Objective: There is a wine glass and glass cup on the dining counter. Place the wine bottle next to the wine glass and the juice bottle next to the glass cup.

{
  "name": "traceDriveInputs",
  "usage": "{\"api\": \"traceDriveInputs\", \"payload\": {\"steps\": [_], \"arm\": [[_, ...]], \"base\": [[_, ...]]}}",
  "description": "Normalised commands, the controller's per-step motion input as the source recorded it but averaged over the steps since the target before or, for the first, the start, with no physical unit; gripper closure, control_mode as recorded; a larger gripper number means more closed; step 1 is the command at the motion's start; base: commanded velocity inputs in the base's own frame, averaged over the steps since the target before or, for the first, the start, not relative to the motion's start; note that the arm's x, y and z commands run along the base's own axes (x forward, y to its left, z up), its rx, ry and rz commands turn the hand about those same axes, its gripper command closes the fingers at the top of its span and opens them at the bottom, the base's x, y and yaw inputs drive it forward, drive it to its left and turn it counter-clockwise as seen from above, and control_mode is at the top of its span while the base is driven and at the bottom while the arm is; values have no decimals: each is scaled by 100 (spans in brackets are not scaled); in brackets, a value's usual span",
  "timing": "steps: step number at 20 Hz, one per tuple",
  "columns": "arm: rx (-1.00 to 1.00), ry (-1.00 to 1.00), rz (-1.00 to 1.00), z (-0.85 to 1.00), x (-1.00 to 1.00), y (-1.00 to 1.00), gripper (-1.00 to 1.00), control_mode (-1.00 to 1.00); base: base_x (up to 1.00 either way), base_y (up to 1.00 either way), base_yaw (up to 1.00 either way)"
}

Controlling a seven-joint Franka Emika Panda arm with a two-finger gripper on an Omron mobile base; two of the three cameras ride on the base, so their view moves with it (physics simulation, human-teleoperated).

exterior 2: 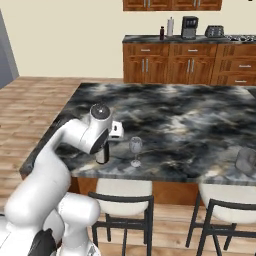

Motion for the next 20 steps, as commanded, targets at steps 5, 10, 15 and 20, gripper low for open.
{"api": "traceDriveInputs", "payload": {"steps": [5, 10, 15, 20], "arm": [[-8, 1, -4, -49, 54, -2, 100, -100], [-4, 0, -3, -47, 50, -6, 100, -100], [0, 0, 0, -39, 45, -20, 100, -100], [0, 0, 0, -45, 33, -15, 100, -100]], "base": [[0, 0, 0], [0, 0, 0], [0, 0, 0], [0, 0, 0]]}}
